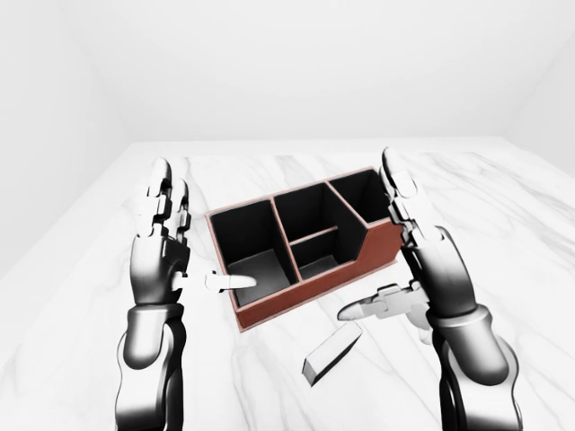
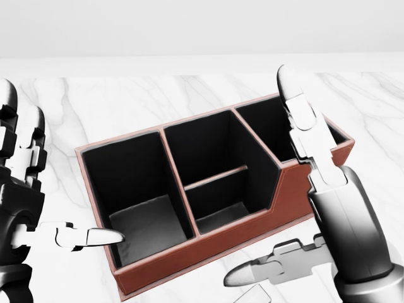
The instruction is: Pick up the book and place it in the front compartment of the caddy.
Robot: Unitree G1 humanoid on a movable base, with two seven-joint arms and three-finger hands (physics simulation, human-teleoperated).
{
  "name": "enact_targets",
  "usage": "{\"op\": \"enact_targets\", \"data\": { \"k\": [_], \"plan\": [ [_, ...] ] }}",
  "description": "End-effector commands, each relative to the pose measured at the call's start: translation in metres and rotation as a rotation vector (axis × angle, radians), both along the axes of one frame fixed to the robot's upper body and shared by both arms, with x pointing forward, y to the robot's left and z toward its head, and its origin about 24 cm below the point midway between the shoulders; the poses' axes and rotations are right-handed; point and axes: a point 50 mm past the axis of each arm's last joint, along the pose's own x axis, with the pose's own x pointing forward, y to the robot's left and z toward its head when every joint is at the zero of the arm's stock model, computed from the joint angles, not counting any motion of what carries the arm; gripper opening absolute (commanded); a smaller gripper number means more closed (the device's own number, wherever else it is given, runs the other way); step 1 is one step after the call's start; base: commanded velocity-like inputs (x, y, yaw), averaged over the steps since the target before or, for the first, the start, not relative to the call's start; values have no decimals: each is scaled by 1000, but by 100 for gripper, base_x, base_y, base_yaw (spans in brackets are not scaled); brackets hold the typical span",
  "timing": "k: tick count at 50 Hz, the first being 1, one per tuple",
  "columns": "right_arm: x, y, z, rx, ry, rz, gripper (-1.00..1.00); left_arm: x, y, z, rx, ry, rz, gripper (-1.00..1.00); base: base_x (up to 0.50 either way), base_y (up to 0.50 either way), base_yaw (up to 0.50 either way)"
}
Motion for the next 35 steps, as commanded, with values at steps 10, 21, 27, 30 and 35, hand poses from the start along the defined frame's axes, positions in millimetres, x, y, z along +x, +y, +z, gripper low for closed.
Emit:
{"op": "enact_targets", "data": {
  "k": [10, 21, 27, 30, 35],
  "plan": [
    [-13, 6, 2, -111, -8, -7, 100, 2, 0, -3, 0, 17, 1, 100, 0, 0, 0],
    [-21, 9, -2, -165, 17, -13, 100, 2, 0, -4, 2, 19, 1, 100, 0, 0, 0],
    [-25, 9, -8, -186, 58, -15, 100, 2, 0, -4, 3, 20, 1, 100, 0, 0, 0],
    [-28, 10, -7, -197, 55, -13, 100, 2, 0, -4, 4, 21, 0, 100, 0, 0, 0],
    [-29, 12, -7, -207, 57, -12, 100, 2, 1, -4, 3, 19, 1, 100, 0, 0, 0]
  ]
}}
